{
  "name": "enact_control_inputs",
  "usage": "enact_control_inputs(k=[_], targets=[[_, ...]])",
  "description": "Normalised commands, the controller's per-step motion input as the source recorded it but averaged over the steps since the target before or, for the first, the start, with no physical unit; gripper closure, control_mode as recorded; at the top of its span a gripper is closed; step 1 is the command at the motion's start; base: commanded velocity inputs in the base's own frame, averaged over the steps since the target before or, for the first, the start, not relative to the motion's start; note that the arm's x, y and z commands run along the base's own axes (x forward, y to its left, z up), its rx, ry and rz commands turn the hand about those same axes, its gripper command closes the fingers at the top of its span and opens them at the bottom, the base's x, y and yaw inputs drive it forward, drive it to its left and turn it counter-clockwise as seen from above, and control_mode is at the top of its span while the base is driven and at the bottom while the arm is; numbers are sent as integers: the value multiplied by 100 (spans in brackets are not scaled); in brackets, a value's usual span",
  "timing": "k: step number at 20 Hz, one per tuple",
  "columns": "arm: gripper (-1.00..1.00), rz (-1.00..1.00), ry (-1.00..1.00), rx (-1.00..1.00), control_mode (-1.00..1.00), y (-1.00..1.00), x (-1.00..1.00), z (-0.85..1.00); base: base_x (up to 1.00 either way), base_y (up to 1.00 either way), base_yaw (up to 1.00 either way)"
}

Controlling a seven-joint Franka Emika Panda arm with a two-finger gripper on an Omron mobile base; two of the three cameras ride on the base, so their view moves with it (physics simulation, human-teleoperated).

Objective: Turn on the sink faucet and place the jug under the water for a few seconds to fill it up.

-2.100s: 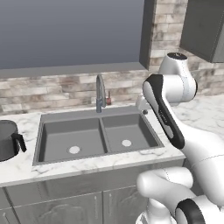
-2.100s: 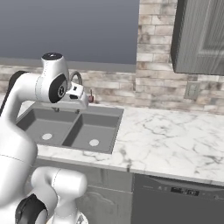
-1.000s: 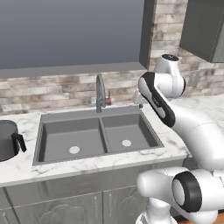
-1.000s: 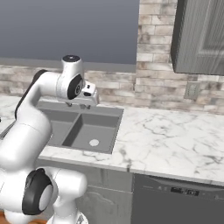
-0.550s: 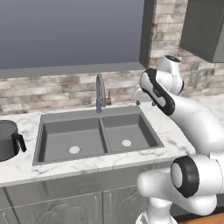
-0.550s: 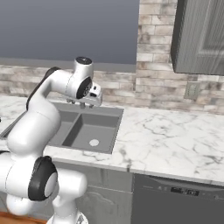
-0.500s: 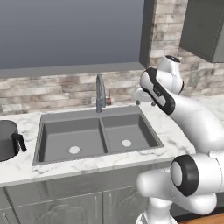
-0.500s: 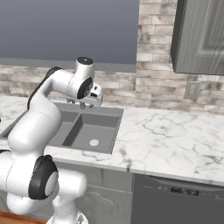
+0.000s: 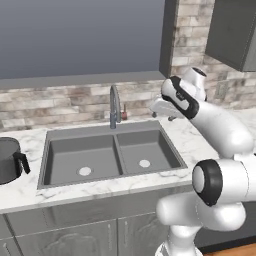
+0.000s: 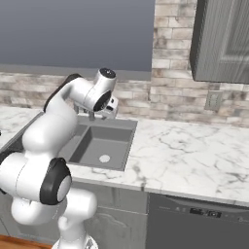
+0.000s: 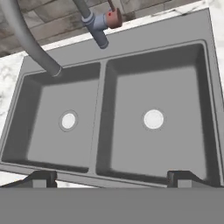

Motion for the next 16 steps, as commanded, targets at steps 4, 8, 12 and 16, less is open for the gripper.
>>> enact_control_inputs(k=[4, 8, 12, 16], targets=[[-100, 0, 0, 15, -100, 1, 46, -16, 0, 0, 0], [-100, 0, -1, 17, -100, 0, 35, -14, 0, 0, 0], [-100, 0, -7, 12, -100, 0, 27, -7, 0, 0, 0], [-100, 0, -10, 1, -100, 5, 14, -2, 0, 0, 0]])
